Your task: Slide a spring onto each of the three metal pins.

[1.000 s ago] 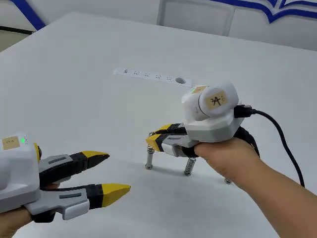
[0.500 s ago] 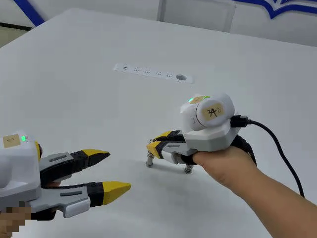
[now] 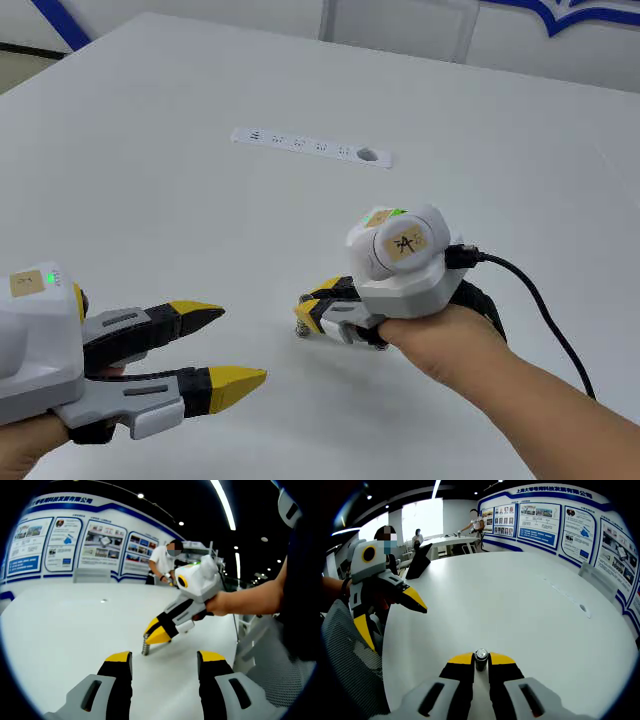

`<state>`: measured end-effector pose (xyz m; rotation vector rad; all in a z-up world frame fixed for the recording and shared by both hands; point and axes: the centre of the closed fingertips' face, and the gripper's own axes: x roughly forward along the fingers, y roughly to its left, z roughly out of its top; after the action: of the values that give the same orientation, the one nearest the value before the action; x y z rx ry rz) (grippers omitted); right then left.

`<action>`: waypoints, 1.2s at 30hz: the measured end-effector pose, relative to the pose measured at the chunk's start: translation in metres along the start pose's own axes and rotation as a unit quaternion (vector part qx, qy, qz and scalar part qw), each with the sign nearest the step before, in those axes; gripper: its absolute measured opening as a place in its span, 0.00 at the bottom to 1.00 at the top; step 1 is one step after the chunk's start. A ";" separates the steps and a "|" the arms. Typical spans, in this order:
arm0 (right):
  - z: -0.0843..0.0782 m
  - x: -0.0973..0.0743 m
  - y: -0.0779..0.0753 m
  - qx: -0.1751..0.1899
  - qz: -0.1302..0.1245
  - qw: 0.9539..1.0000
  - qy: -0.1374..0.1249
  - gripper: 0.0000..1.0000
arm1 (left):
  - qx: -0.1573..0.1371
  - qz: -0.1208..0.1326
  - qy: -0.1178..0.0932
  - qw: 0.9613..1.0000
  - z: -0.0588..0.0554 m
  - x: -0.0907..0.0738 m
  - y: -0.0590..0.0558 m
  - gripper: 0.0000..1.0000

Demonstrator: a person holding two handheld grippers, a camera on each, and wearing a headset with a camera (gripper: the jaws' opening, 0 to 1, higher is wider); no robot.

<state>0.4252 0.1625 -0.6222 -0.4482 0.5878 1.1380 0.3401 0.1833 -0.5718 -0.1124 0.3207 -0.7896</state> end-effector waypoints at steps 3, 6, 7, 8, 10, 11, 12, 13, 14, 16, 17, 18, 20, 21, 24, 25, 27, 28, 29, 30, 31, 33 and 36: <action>-0.002 0.001 0.000 -0.002 0.000 1.000 0.003 0.12 | 0.000 0.000 0.000 1.000 0.001 0.000 0.000 0.53; -0.004 0.002 -0.001 -0.003 -0.003 1.000 0.008 0.12 | 0.000 0.000 0.001 1.000 0.001 0.000 -0.001 0.53; -0.005 0.002 -0.001 -0.003 -0.002 1.000 0.010 0.12 | 0.000 -0.001 0.001 1.000 0.001 0.000 -0.001 0.54; -0.006 0.002 -0.001 -0.002 -0.001 1.000 0.012 0.12 | 0.001 -0.001 0.001 1.000 0.001 0.000 -0.001 0.54; -0.008 0.002 0.000 -0.002 -0.001 1.000 0.014 0.13 | 0.001 -0.001 0.001 1.000 0.001 0.000 -0.001 0.54; -0.008 0.001 0.000 -0.003 -0.001 1.000 0.014 0.14 | 0.001 -0.001 0.001 1.000 0.001 0.000 -0.001 0.54; -0.009 0.001 0.000 -0.003 -0.002 1.000 0.014 0.14 | 0.001 -0.001 0.001 1.000 0.002 0.000 -0.001 0.54; -0.009 0.000 0.001 -0.003 -0.002 1.000 0.015 0.14 | 0.001 -0.001 0.001 1.000 0.002 0.000 -0.002 0.54; -0.009 0.000 0.001 -0.003 -0.002 1.000 0.015 0.14 | 0.001 -0.001 0.001 1.000 0.001 0.000 -0.002 0.54; -0.010 -0.001 0.001 -0.003 -0.002 1.000 0.015 0.15 | 0.002 -0.002 0.002 1.000 0.001 0.001 -0.002 0.54; -0.011 -0.002 0.002 -0.002 -0.002 1.000 0.015 0.15 | 0.002 -0.003 0.003 1.000 0.001 0.001 -0.002 0.54; -0.012 -0.003 0.002 -0.001 -0.002 1.000 0.015 0.15 | 0.002 -0.003 0.003 1.000 0.001 0.001 -0.002 0.54; -0.015 -0.004 0.003 0.001 -0.003 1.000 0.016 0.15 | 0.002 -0.003 0.004 1.000 0.001 0.002 -0.003 0.54; -0.016 -0.005 0.003 0.001 -0.004 1.000 0.017 0.16 | 0.002 -0.004 0.004 1.000 0.001 0.002 -0.003 0.54; -0.018 -0.008 0.007 0.001 -0.003 1.000 0.017 0.16 | 0.003 -0.004 0.003 1.000 0.001 0.003 -0.003 0.54; -0.019 -0.010 0.009 0.000 -0.003 1.000 0.016 0.16 | 0.003 -0.005 0.004 1.000 0.001 0.003 -0.003 0.54; -0.020 -0.012 0.011 -0.001 -0.002 1.000 0.015 0.17 | 0.003 -0.005 0.004 1.000 0.001 0.003 -0.003 0.54; -0.021 -0.013 0.011 -0.001 -0.002 1.000 0.015 0.17 | 0.003 -0.005 0.005 1.000 0.001 0.003 -0.003 0.55; -0.022 -0.014 0.012 -0.001 -0.002 1.000 0.015 0.17 | 0.003 -0.005 0.005 1.000 0.001 0.003 -0.003 0.55; -0.024 -0.015 0.013 -0.001 -0.002 1.000 0.016 0.17 | 0.003 -0.005 0.004 1.000 0.000 0.003 -0.003 0.55; -0.025 -0.016 0.013 -0.001 -0.003 1.000 0.016 0.17 | 0.003 -0.005 0.004 1.000 0.000 0.003 -0.003 0.55; -0.028 -0.019 0.014 0.002 -0.004 1.000 0.016 0.18 | 0.002 -0.004 0.005 1.000 0.000 0.003 -0.003 0.55; -0.030 -0.024 0.015 0.003 -0.005 1.000 0.015 0.18 | 0.002 -0.005 0.007 1.000 -0.002 0.003 -0.004 0.56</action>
<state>0.3976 0.1332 -0.6304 -0.4623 0.6138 1.1209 0.3389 0.1784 -0.5734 -0.1039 0.3317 -0.8007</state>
